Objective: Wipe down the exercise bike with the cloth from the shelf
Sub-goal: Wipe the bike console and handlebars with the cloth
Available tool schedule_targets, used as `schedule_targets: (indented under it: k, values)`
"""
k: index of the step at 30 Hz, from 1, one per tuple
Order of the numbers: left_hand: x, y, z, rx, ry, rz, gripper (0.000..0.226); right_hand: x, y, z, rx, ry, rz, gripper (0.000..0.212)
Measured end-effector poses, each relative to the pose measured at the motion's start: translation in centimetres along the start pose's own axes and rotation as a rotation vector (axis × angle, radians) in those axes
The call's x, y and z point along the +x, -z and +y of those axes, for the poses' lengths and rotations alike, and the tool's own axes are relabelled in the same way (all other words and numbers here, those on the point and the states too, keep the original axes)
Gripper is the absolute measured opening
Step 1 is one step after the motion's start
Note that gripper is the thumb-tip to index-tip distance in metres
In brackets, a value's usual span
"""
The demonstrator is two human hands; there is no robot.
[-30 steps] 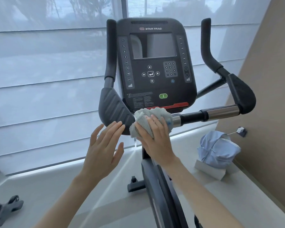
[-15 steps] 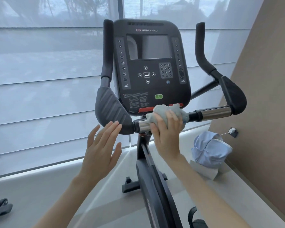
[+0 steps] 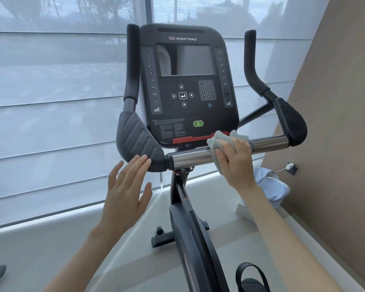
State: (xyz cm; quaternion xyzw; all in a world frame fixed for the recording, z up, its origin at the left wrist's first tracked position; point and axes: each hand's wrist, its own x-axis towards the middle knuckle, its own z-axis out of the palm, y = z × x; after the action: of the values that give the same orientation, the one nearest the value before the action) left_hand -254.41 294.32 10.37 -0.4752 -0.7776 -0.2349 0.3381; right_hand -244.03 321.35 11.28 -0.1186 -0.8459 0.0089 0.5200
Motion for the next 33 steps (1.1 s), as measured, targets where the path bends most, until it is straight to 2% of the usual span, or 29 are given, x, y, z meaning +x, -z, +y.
schedule_targets:
  k: [2,4,8,11,13,17,19,22,24,29,33]
  values:
    - [0.0,0.0,0.1,-0.004,0.002,-0.002,0.044,1.1,0.2,-0.7,-0.023,-0.153,-0.062,0.04]
    - [0.0,0.0,0.0,-0.007,0.0,-0.009,0.045,2.8,0.0,-2.7,-0.095,-0.299,-0.212,0.049]
    - [0.0,0.2,-0.5,-0.015,-0.025,-0.035,0.045,5.7,-0.1,-5.5,-0.162,-0.316,-0.625,0.048]
    - [0.0,0.1,-1.1,-0.042,-0.055,-0.044,0.045,6.2,-0.2,-7.7,-0.094,-0.304,-0.731,0.046]
    - [0.0,0.1,-1.6,-0.065,-0.076,-0.049,0.046,5.4,-0.9,-10.2,-0.095,-0.238,-0.634,0.047]
    - [0.2,0.5,-2.4,-0.075,-0.133,-0.094,0.047,2.7,-1.2,-13.4,-0.082,-0.138,-0.288,0.037]
    - [0.4,1.0,-2.9,-0.091,-0.174,-0.13,0.048,2.0,-0.5,-13.9,-0.137,-0.083,-0.178,0.035]
    - [0.2,2.1,-4.0,-0.146,-0.194,-0.166,0.048,1.2,0.9,-14.5,-0.257,0.004,-0.179,0.036]
    - [-0.2,2.9,-4.6,-0.192,-0.192,-0.17,0.047,0.0,2.5,-14.9,-0.269,-0.015,-0.232,0.034]
    - [-1.7,4.3,-3.8,-0.336,-0.289,-0.162,0.045,-5.1,8.2,-16.0,-0.333,-0.177,-0.247,0.033]
    - [-2.9,4.5,0.4,-0.479,-0.434,-0.194,0.044,-9.9,14.7,-18.1,-0.407,-0.361,-0.209,0.029]
